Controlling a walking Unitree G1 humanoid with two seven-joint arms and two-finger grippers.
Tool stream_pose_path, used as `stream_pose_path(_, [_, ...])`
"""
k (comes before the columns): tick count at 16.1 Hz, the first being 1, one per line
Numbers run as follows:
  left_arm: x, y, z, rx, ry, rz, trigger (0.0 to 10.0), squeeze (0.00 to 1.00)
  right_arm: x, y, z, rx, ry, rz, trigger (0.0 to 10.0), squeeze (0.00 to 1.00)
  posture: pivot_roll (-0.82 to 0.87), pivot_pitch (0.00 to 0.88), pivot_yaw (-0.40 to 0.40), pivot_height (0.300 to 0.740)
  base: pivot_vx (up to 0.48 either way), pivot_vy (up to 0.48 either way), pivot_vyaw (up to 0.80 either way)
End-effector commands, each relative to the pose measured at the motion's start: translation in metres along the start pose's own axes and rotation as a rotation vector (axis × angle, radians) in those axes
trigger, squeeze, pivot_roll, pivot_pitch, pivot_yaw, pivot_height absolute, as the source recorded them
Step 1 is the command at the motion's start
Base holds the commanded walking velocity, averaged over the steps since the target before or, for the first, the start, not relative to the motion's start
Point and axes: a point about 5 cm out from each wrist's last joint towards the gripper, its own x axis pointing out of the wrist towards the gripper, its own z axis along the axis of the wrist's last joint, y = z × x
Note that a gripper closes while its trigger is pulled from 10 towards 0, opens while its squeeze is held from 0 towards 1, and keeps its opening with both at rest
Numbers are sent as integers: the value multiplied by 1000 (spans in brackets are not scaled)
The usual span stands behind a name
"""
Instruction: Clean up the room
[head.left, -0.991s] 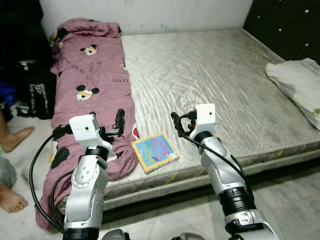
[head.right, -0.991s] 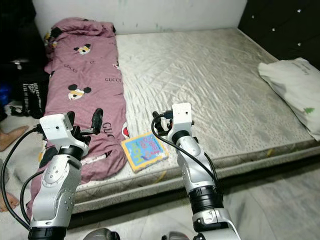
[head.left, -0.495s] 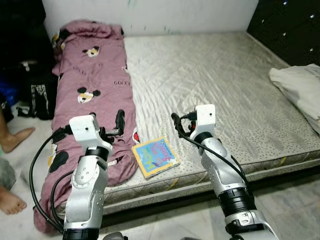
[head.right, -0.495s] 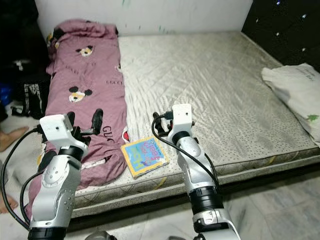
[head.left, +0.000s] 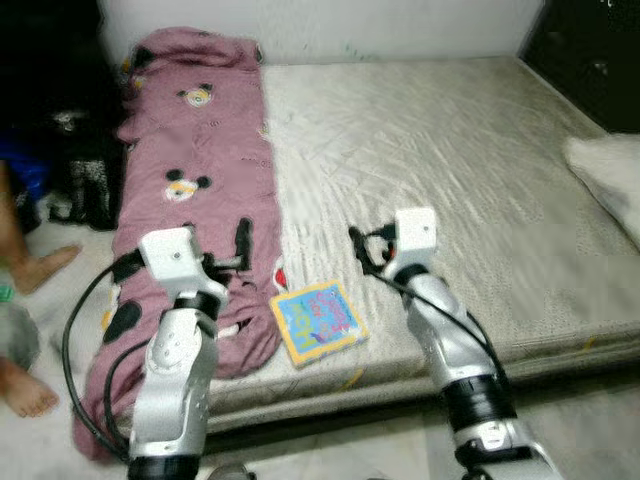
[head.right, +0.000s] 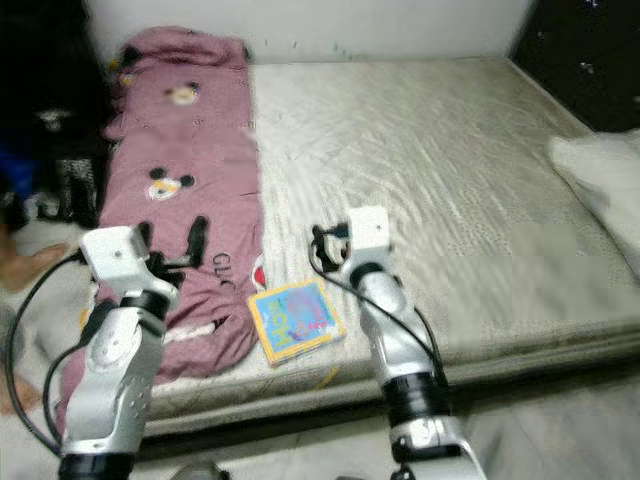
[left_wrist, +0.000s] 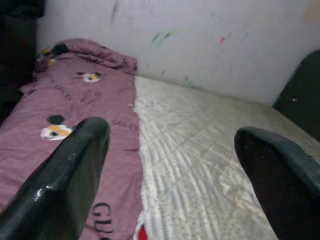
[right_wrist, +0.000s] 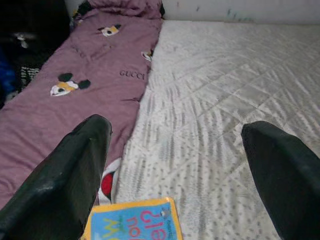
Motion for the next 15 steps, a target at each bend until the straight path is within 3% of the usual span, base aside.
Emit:
stream_pose_path(1, [0,0,3,5,-8,-7,10000,0,1,2,0,-5,1,3,10000,0,-55,0,-33,740,266,0,0])
stream_pose_path(5, [1,0,2,11,-3,0,10000,0,0,1,-1,-8,5,-1,10000,0,-54,0,-34,740,68,0,0])
stream_pose_path(7, [2,1,-2,61,18,26,10000,0,1,0,0,-7,5,-4,10000,0,-57,0,-33,740,0,0,0])
stream_pose_path(10, [2,9,-4,148,63,108,10000,0,0,-2,-3,-11,21,-9,10000,0,-54,0,-34,740,0,0,-800])
stream_pose_path(13, [-3,17,-2,53,38,56,10000,0,-1,-1,-3,-9,21,-5,10000,0,-52,7,-35,740,0,0,-410])
stream_pose_path(15, [-5,18,-2,51,38,60,10000,0,-3,-2,-2,-6,19,-3,10000,0,-52,31,-36,740,0,0,0])
